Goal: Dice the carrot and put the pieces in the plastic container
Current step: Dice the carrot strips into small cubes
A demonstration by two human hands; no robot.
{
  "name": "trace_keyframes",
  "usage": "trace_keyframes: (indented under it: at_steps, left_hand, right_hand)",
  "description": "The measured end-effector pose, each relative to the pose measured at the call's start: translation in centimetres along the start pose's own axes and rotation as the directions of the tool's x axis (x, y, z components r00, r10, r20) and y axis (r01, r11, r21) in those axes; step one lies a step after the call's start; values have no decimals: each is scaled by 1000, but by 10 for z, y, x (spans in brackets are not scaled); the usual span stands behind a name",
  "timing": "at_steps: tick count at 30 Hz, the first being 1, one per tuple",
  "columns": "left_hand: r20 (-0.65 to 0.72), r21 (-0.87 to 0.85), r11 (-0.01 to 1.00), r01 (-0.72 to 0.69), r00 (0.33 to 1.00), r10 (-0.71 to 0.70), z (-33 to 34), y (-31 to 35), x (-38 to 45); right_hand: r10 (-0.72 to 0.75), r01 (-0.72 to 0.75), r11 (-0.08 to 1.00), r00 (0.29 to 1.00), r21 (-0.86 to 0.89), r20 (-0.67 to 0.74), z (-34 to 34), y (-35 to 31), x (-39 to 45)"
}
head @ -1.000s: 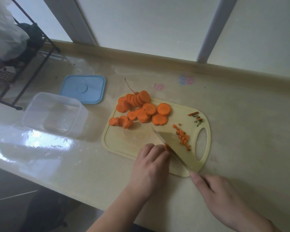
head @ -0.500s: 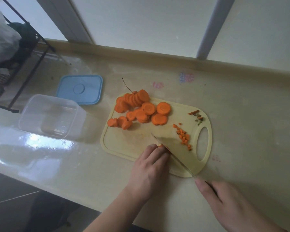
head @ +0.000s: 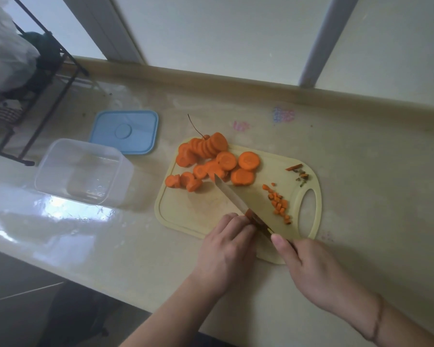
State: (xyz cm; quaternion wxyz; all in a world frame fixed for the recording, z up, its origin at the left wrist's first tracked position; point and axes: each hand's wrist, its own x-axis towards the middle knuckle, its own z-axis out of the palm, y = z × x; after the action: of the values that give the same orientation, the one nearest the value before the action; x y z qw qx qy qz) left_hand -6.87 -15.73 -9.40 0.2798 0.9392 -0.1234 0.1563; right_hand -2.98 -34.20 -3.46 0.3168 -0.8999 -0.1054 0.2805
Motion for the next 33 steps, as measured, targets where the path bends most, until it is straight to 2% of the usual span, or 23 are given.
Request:
trace_keyframes:
  at_steps: [5,9,15,21,28,33]
  left_hand:
    - [-36,-3,1000,-21,999,20,-4,-2,-4]
    - [-13,-9,1000,-26,1000,26,-5,-4,-5]
    - [34,-24,1000,-19,999,19,-5,-7,-6]
    - [7,-47,999,-14,1000,15,-5,-5,-5]
    - [10,-46,999,-25,1000,25,-3,-5,-5]
    - [44,10,999,-45,998,44,-9,-5,-5]
  right_hand:
    - [-24,24,1000,999,13,-25,-9,3,-20]
    - [-58,58,998,998,-2,-29,-9,4,-28]
    - [-5,5,1000,1000,-2,-11,-10,13,-39]
    - [67,-69,996,997,-55,-29,-1,20,-44]
    - [-32,32,999,999,-35,-6,8,-4,2]
    - [-21,21,1000,1000,0,1,1,-6,-4]
